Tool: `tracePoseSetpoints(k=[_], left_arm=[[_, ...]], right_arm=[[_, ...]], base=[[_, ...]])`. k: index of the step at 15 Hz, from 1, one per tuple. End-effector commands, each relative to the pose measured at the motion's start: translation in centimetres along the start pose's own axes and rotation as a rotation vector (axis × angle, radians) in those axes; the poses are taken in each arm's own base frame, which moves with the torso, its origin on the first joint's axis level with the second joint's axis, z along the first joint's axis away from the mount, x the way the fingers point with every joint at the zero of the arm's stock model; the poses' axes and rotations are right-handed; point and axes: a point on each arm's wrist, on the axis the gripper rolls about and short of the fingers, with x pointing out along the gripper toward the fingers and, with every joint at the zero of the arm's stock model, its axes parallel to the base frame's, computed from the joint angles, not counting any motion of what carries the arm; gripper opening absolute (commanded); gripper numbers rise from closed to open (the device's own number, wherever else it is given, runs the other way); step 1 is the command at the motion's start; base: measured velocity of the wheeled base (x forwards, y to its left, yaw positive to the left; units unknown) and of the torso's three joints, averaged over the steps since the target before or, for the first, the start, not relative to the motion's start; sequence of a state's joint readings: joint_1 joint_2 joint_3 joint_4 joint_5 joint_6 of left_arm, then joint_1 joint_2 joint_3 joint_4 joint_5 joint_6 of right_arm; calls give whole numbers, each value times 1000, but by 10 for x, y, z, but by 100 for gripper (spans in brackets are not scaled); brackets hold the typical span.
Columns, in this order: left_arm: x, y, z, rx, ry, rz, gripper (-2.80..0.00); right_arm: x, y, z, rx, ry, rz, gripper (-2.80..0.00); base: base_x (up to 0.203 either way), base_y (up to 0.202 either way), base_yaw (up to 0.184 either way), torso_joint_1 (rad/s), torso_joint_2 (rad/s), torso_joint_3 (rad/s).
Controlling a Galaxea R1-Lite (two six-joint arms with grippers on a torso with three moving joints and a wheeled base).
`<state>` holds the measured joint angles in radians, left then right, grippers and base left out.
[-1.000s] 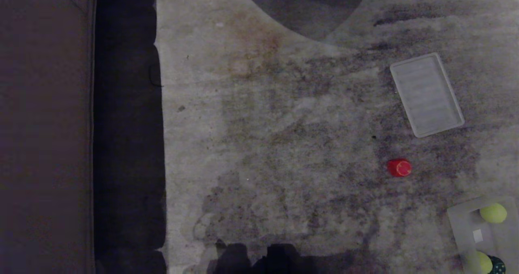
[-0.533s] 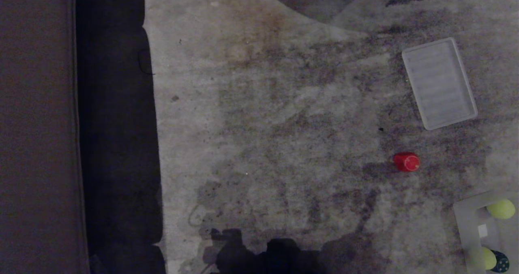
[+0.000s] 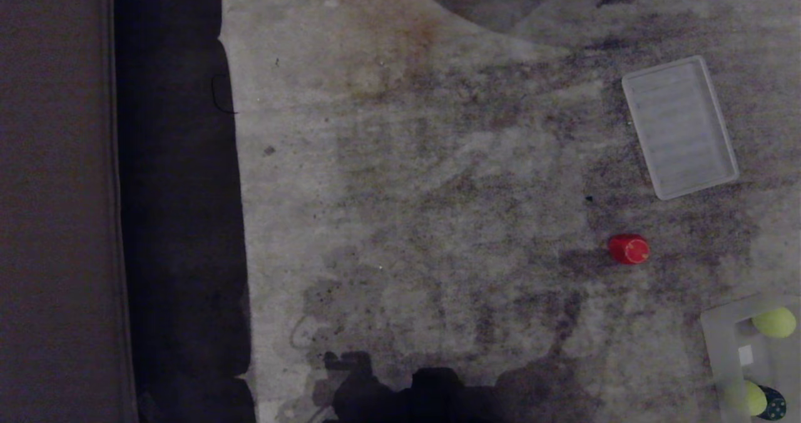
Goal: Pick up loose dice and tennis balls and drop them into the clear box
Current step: Pick up toys out of the box
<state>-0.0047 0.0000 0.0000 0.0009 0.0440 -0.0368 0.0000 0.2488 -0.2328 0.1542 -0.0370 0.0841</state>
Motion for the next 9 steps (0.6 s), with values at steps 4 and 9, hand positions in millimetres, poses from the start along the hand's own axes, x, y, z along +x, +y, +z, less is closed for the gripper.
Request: tracePoseSetpoints(k=[4, 9], left_arm=[[0, 0, 0, 0, 2, 1, -280], [0, 0, 0, 0, 3, 1, -280]], right_arm=[[98, 7, 44, 21, 376, -46, -280], [203, 8, 37, 39, 408, -68, -280]], base=[[0, 0, 0, 0, 0, 0], [0, 0, 0, 0, 0, 0]])
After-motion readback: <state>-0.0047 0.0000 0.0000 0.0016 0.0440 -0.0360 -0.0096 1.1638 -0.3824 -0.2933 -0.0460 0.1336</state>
